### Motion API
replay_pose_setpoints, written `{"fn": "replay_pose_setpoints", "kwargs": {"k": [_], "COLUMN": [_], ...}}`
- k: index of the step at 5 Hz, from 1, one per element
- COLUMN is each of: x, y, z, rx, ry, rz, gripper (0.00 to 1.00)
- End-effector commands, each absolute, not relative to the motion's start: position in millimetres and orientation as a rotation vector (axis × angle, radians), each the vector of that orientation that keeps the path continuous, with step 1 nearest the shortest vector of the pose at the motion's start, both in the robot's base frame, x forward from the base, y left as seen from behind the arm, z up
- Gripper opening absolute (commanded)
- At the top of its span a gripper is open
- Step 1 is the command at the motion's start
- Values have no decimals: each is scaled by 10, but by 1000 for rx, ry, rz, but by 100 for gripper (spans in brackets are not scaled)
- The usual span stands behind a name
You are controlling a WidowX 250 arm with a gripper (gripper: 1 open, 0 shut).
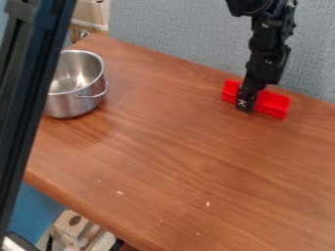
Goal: Put the red object in the metal pot
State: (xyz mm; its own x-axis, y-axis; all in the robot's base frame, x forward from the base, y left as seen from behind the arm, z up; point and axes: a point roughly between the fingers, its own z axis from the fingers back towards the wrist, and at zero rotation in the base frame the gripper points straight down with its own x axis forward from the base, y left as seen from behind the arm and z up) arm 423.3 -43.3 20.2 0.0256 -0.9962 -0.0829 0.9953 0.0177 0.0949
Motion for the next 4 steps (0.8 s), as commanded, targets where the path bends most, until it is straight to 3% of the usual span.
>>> {"fn": "replay_pose_setpoints", "kwargs": {"k": [1, 4], "x": [4112, 3999], "y": [-359, -313], "z": [151, 322], "rx": [115, 98], "ry": [32, 49], "rz": [-1553, -1555], "gripper": [0, 0]}}
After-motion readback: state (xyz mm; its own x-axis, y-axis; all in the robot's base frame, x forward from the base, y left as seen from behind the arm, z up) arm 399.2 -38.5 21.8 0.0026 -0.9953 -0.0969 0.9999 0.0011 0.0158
